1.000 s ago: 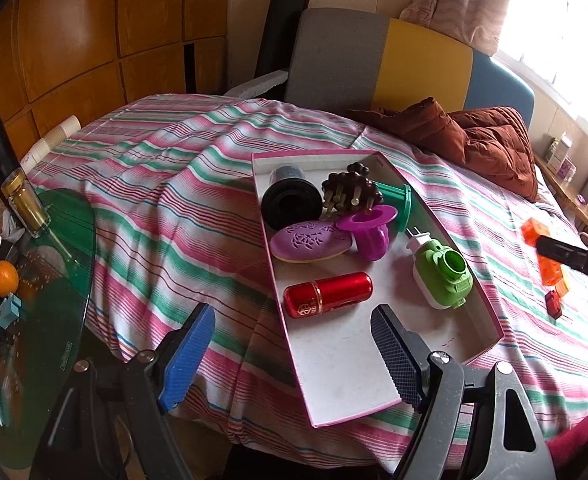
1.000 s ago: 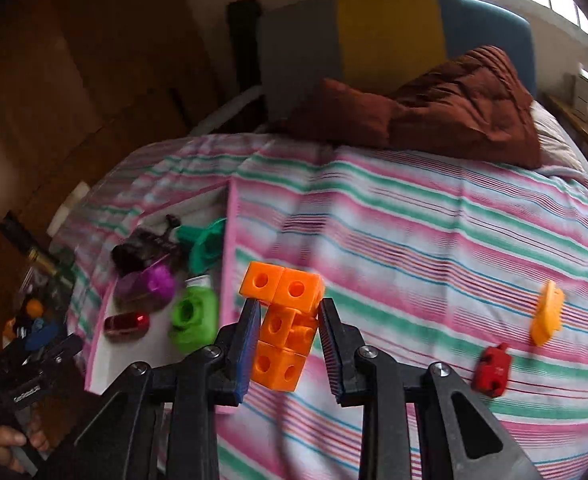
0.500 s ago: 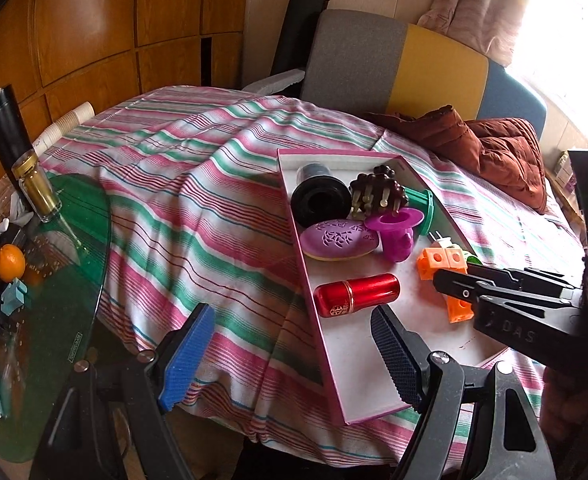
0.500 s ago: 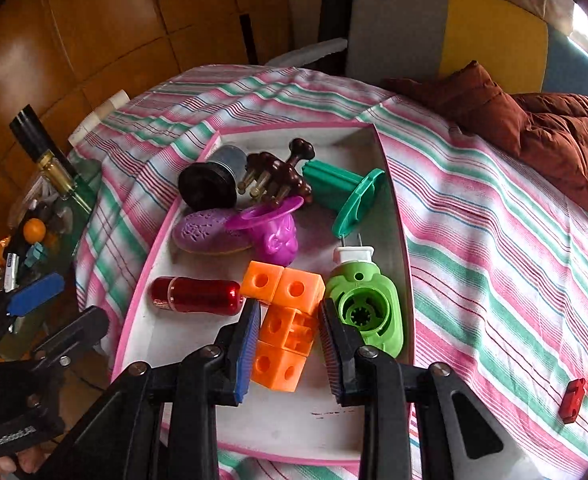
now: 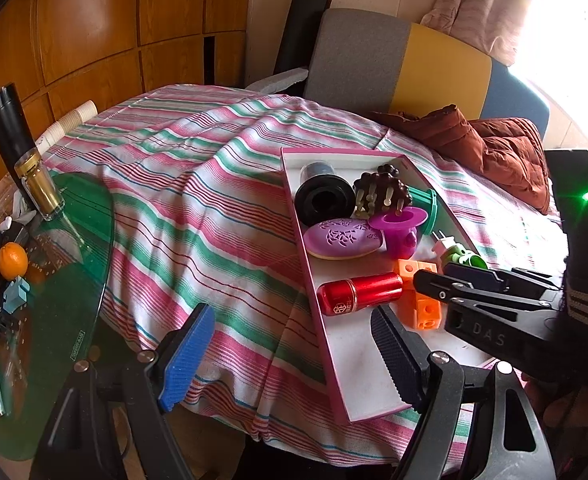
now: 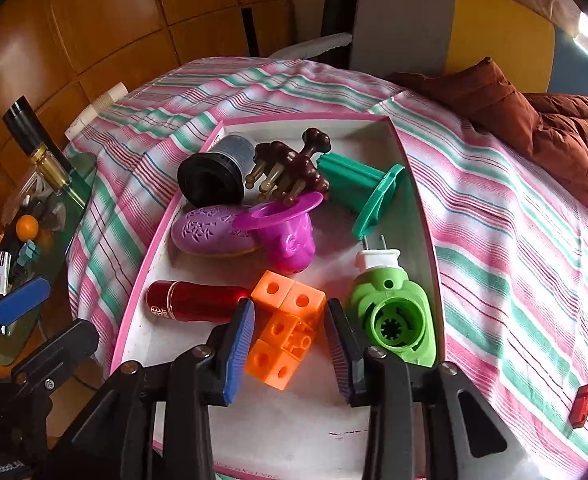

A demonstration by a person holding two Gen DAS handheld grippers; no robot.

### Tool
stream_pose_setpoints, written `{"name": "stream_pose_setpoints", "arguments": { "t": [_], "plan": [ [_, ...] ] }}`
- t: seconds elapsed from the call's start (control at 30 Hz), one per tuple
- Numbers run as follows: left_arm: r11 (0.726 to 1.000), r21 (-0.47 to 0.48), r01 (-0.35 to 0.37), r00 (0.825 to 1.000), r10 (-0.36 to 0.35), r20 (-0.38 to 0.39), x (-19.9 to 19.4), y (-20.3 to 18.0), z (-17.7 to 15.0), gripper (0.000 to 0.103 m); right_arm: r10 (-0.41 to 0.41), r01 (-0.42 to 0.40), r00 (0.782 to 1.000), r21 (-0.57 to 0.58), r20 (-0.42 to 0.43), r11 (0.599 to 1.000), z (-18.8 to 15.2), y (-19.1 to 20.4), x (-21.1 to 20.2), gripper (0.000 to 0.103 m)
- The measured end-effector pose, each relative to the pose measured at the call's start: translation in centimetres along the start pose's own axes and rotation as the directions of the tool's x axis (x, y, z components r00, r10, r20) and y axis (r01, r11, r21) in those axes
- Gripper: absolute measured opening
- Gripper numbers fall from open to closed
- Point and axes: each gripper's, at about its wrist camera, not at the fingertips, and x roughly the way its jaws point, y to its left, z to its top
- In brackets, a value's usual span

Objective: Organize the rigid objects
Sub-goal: 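Carry the orange block into the tray and open the right tool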

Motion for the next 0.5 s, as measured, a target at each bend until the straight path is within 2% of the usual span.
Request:
{"name": "stream_pose_setpoints", "arguments": {
  "t": [0.5],
  "plan": [
    [1.000,0.026,-0.008,1.000,0.008,0.000,-0.2,-0.8,-0.2,0.081,0.002,-0.003,0.996,0.003,0.084,1.000,-0.3,-0.3,-2.8,0.036]
  ]
}}
